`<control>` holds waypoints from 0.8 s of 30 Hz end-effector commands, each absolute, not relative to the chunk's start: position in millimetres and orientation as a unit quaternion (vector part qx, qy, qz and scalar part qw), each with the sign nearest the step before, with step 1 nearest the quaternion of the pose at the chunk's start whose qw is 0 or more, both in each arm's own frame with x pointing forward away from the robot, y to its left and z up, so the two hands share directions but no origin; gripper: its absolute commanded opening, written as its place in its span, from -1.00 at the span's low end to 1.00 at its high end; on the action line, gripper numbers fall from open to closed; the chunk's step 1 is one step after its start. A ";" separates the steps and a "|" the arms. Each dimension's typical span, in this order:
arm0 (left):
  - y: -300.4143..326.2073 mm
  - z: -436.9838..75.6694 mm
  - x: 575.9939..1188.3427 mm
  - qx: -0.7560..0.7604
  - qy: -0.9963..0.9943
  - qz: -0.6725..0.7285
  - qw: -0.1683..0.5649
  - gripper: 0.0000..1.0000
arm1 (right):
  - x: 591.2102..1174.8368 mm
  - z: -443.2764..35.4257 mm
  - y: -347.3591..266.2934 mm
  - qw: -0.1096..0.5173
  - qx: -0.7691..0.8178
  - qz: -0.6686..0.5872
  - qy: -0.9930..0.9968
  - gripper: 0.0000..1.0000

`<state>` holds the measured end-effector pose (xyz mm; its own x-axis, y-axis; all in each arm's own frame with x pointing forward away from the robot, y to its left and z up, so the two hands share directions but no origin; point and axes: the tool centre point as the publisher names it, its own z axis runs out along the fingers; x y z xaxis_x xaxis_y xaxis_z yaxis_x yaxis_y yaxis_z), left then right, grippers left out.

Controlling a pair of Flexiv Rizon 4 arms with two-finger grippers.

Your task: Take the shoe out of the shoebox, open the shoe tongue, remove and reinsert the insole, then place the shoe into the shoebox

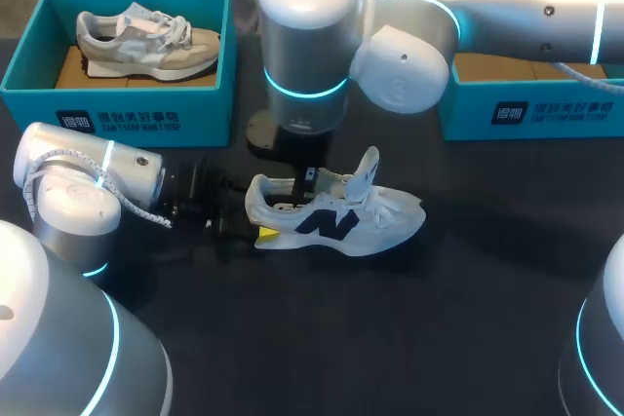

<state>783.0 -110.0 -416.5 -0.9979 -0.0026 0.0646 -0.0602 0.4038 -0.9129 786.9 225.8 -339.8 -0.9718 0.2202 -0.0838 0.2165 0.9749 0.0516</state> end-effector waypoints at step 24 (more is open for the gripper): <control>-109.4 -417.1 784.0 0.019 -0.838 0.545 0.027 -1.00 | 782.9 -376.6 210.7 0.001 0.144 0.035 0.989 -1.00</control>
